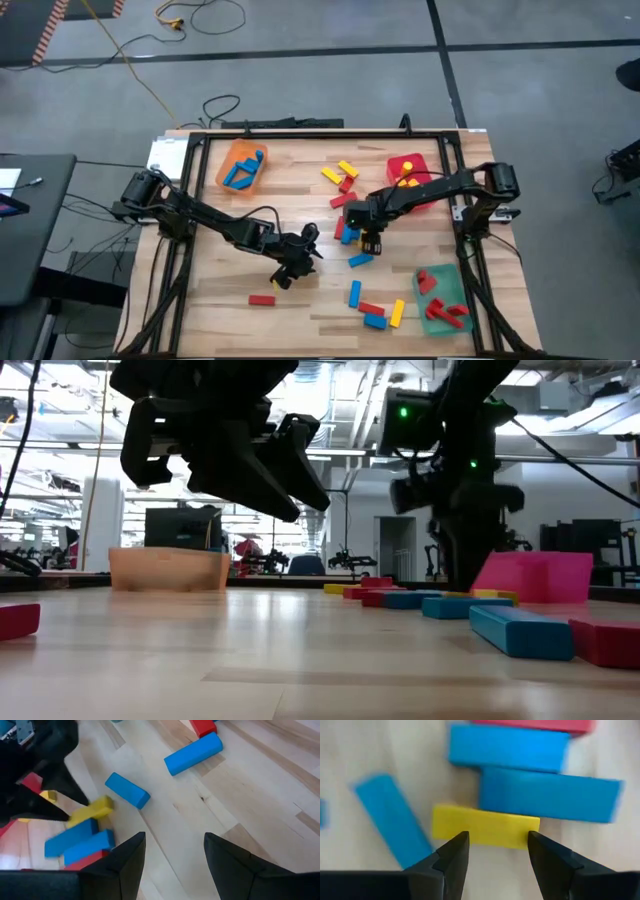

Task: Sort blocks
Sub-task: Put the yellow rectangle block into the red bin

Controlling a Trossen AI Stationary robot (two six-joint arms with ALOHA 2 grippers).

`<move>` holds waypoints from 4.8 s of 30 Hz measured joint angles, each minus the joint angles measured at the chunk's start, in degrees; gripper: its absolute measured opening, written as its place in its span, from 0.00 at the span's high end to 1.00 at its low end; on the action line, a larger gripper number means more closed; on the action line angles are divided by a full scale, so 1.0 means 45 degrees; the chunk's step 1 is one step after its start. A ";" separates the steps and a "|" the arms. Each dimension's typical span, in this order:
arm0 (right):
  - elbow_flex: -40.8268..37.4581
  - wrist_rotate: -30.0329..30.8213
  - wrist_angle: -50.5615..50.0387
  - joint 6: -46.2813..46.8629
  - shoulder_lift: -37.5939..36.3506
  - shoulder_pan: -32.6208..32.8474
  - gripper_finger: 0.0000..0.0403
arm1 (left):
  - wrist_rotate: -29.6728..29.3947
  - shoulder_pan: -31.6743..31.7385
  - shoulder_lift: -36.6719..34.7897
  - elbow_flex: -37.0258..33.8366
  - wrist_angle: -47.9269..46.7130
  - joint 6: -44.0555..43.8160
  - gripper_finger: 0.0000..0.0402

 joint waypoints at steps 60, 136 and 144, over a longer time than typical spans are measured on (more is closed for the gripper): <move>0.0367 0.0837 -0.1675 0.1059 0.0251 0.1635 0.46 | 0.0027 0.0013 0.0000 -0.0005 0.0106 0.0111 0.51; -0.1611 0.4418 -0.0427 -1.0047 -0.0302 0.2927 0.75 | 0.0029 0.0018 0.0000 -0.0005 0.0017 -0.0290 0.51; -0.1610 0.4457 -0.0437 -0.9070 -0.0297 0.2922 0.86 | 0.0029 0.0018 0.0000 -0.0005 0.0021 -0.0329 0.51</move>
